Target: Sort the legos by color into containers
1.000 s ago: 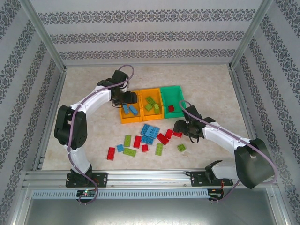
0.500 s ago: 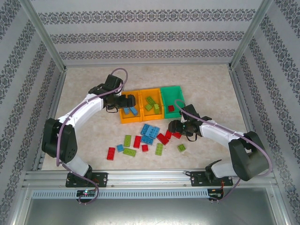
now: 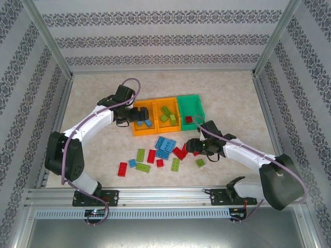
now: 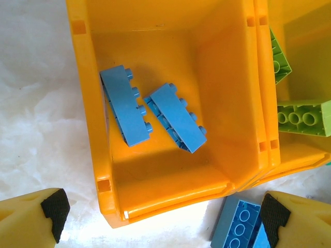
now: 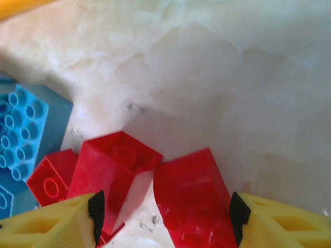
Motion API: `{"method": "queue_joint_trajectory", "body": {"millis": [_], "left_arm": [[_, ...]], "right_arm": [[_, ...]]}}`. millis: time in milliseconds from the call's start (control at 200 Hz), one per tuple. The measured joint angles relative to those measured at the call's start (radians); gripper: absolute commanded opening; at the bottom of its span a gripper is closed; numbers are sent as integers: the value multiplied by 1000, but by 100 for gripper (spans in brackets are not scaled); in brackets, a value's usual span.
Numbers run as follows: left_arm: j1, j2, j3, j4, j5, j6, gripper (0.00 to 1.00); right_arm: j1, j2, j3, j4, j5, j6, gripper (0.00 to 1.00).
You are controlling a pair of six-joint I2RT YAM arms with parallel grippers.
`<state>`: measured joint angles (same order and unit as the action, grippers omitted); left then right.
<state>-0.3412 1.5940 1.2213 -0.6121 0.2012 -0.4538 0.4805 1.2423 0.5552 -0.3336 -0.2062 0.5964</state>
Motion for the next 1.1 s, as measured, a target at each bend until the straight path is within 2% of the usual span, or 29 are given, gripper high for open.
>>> {"method": "queue_joint_trajectory", "body": {"millis": [175,315,520,919,1099], "left_arm": [[0,0,-7,1,1,-4,97],[0,0,-22,0,0,-8,98],[0,-1,-24,0,1,-11,100],[0,-46,-47,0,5,-10,100],[0,-58,-62,0,7,-10,100]], "right_arm": [[5,-108,-24,-45,51,20,67],[35,-124,-23,-77,84,10,66],[93,-59,5,-140,120,-26,62],[118,79,71,-148,170,-61,62],[131,145,113,-146,196,-80,54]]}}
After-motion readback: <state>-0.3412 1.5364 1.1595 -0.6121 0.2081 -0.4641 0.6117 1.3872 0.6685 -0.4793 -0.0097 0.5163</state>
